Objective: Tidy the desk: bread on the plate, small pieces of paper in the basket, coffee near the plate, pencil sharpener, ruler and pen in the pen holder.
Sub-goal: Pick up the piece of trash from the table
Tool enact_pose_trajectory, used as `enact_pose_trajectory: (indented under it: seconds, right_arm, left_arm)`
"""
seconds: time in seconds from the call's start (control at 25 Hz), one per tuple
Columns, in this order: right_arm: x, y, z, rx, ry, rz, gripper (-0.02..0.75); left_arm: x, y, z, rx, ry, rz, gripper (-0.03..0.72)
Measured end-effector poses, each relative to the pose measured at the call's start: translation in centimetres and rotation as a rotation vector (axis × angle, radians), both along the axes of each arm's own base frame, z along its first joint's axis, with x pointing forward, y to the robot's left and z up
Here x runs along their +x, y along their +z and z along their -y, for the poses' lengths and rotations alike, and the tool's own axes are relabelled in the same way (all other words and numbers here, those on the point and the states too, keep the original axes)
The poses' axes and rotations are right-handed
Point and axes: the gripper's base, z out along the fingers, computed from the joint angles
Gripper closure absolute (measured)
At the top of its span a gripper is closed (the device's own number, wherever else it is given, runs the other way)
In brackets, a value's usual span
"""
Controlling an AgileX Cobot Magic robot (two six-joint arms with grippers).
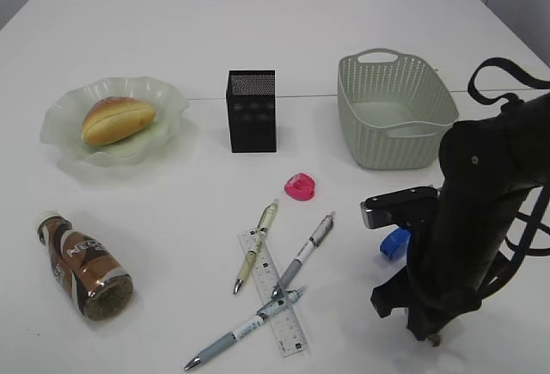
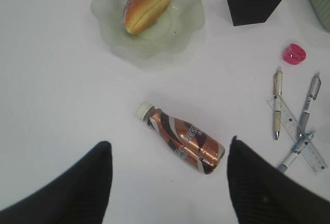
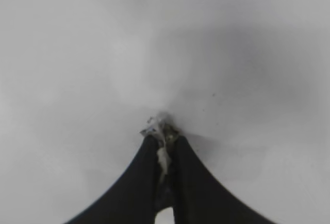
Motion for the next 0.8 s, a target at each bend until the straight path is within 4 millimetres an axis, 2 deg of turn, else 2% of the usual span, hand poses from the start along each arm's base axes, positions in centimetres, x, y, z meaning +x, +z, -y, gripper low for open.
enact_pose_trajectory:
  seconds: [0.08, 0.24, 0.32, 0.56, 0.68, 0.8]
  right_arm:
    - [0.0, 0.0, 0.0, 0.000, -0.007, -0.001, 0.714]
    - [-0.2, 0.9, -0.1, 0.016, -0.029, 0.000, 0.725]
    - [-0.4, 2.5, -0.1, 0.040, -0.034, 0.041, 0.727]
    - [-1.2, 9.2, 0.3, 0.130, -0.073, 0.243, 0.728]
    - [-0.2, 12.2, 0.2, 0.137, -0.083, 0.331, 0.729]
    - [1.9, 15.4, 0.0, 0.110, -0.082, 0.435, 0.729]
  left_arm:
    - [0.0, 0.0, 0.0, 0.000, 0.000, 0.000, 0.181]
    - [0.0, 0.0, 0.0, 0.000, 0.000, 0.000, 0.182]
    - [0.0, 0.0, 0.0, 0.000, 0.000, 0.000, 0.186]
    - [0.0, 0.0, 0.0, 0.000, 0.000, 0.000, 0.192]
    - [0.0, 0.0, 0.0, 0.000, 0.000, 0.000, 0.192]
    - [0.0, 0.0, 0.0, 0.000, 0.000, 0.000, 0.192]
